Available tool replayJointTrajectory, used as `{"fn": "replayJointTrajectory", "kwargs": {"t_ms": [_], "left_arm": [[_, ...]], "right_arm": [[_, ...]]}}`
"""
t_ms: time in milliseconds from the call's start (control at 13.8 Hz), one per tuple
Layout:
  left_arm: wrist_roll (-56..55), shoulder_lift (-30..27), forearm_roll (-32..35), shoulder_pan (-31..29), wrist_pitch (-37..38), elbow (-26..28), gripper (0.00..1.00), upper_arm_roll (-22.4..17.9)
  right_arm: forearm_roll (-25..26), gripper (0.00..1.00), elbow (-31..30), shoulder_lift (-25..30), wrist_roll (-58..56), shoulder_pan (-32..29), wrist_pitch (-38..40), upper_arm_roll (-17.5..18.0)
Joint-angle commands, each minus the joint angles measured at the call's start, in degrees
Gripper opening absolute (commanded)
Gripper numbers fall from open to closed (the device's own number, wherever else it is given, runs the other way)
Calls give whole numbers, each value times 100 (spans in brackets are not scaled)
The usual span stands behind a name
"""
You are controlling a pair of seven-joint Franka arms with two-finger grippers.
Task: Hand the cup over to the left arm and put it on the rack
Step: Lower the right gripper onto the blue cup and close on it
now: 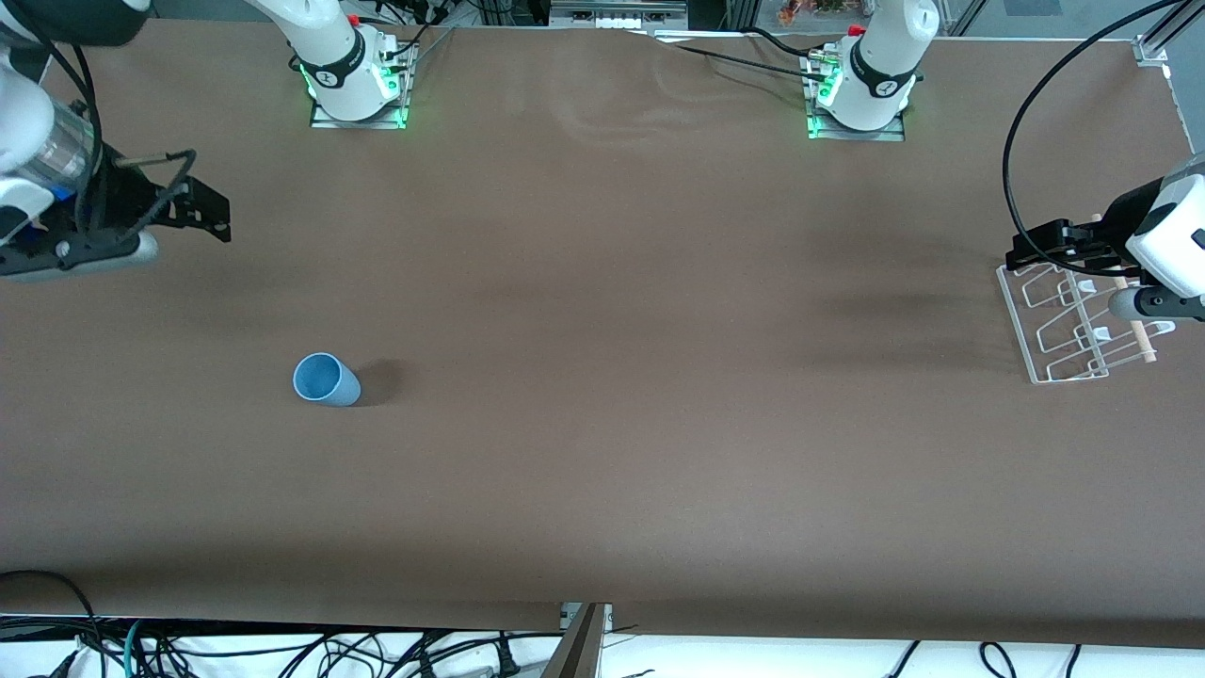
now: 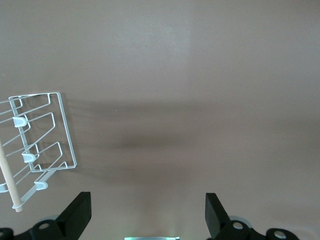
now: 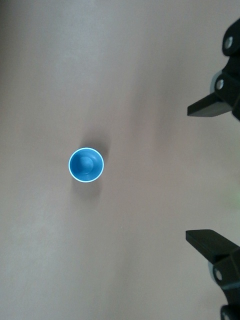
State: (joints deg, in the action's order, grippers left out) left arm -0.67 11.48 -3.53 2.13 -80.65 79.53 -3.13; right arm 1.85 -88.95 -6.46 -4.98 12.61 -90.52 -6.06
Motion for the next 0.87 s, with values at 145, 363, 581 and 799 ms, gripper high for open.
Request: {"fn": "replayJointTrajectory", "kwargs": {"t_ms": [145,363,581,799], "left_arm": [[-21,65,63,-2,102,-175,100,-3],[-12,92,63,-20,102,-175,100,-3],[-21,109,63,15,102,-175,100,-3],[-21,109,63,50,102,-175,100,15]], "right_arm": [[88,100,36,-1452,-195,-136,-1465,53],[18,99,27,-2287,-398,-215,-2397,53],[9,99,-69,-2597,-442,-250,-2585,62],[0,99,-420,-2615,-583,-302,-2725,62]]}}
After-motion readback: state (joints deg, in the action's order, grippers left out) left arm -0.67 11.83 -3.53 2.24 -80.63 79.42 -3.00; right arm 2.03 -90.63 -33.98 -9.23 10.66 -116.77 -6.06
